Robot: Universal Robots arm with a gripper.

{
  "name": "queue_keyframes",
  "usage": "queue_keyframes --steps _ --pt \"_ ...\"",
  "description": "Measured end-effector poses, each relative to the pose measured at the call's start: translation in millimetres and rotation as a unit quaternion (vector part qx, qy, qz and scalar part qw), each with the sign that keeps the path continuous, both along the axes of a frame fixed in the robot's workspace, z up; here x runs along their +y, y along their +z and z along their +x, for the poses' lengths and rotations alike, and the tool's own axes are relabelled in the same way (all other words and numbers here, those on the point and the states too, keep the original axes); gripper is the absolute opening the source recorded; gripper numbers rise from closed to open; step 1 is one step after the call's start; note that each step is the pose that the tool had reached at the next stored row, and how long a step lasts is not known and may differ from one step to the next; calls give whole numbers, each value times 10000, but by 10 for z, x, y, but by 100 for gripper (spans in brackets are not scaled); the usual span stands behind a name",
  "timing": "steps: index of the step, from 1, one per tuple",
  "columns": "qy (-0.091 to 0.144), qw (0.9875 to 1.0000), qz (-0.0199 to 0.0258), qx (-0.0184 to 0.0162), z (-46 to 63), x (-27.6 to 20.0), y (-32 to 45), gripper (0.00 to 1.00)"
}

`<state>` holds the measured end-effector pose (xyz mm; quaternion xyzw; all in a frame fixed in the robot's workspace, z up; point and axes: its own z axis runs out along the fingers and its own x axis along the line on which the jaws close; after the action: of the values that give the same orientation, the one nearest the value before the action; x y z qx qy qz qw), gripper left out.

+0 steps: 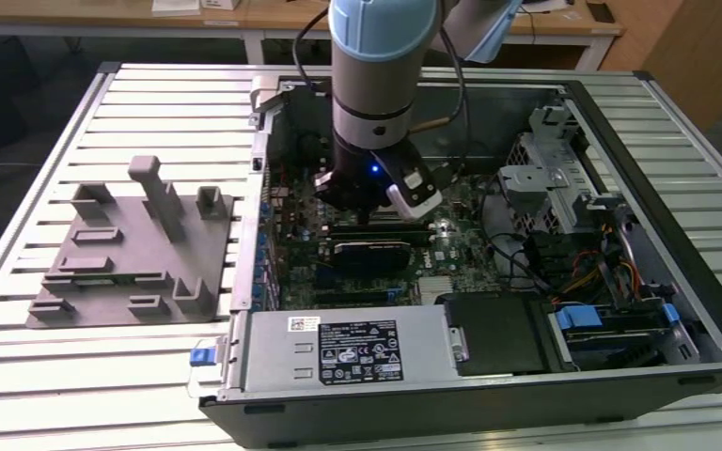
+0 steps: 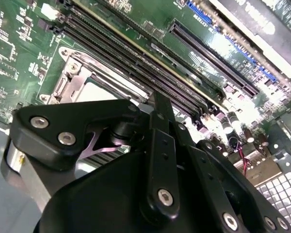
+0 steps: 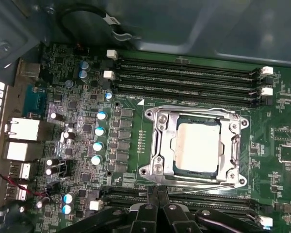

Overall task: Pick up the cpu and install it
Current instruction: 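Install the second cpu locking lever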

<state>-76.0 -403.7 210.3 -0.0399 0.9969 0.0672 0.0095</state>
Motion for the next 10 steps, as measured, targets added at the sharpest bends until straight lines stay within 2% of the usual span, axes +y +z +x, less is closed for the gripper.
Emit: queue_keyframes --steps 6,10 --pt "0 9999 133 0 -32 -57 -25 11" --pt "-1 9997 244 0 -43 -79 -49 11"
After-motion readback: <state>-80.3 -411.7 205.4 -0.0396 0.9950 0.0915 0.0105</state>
